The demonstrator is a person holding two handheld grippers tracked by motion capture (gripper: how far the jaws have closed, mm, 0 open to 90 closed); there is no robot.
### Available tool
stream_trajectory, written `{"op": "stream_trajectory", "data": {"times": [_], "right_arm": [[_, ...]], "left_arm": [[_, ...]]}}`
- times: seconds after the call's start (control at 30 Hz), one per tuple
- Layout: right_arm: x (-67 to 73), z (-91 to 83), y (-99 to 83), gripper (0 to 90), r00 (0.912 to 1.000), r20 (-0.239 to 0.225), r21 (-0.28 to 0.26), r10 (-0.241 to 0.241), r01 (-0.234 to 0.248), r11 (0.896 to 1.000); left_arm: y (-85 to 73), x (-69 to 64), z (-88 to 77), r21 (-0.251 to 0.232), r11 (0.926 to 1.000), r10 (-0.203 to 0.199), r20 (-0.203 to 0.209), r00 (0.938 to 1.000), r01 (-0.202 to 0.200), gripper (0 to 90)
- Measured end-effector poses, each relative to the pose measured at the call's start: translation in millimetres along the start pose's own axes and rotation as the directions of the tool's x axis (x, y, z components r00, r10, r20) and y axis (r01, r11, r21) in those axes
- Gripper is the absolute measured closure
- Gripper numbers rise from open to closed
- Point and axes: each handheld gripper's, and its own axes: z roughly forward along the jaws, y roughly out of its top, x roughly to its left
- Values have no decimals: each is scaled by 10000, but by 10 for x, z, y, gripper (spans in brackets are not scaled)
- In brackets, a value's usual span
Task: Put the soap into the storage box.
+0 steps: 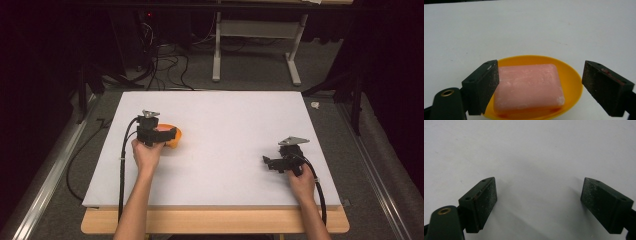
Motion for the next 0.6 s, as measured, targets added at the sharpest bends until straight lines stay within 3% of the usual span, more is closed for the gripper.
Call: {"op": "stream_trajectory", "data": {"times": [0.6], "right_arm": [[0, 0, 0, 143, 10000, 1, -1, 0, 0, 10000]], "left_arm": [[30, -172, -274, -566, 9963, 668, 501, 9965, -640, 156]]}}
